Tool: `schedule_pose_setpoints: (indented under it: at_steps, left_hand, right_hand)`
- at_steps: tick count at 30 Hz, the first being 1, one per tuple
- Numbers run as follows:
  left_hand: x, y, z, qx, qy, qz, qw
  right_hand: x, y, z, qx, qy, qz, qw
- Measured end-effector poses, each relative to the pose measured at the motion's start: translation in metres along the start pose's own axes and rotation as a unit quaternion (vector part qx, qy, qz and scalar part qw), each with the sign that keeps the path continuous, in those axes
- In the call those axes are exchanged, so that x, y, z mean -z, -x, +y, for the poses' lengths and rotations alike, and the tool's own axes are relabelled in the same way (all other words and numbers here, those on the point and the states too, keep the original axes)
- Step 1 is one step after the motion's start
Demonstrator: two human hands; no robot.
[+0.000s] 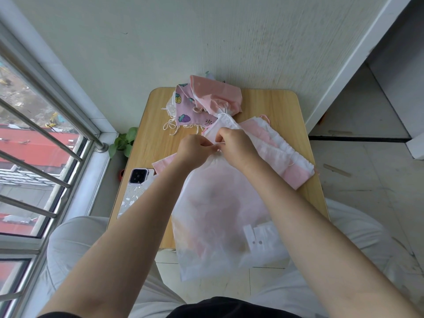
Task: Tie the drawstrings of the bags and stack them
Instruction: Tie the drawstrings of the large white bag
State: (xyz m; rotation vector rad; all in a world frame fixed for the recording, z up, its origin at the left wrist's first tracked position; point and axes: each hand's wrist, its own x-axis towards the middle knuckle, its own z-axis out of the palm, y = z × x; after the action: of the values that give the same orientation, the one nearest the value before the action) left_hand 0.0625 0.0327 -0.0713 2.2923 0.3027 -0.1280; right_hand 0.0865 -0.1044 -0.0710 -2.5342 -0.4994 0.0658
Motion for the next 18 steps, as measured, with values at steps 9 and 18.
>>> schedule_pose_setpoints:
  at_steps: [9, 18]
  left_hand:
    - [0.000, 0.005, -0.003, -0.046, -0.061, 0.016, 0.997]
    - [0.004, 0.005, 0.000, -0.023, -0.037, 0.002, 0.999]
  right_hand:
    - [0.011, 0.001, -0.002, 0.034, 0.041, -0.046, 0.998]
    - [0.011, 0.005, -0.009, 0.054, -0.004, -0.024, 0.998]
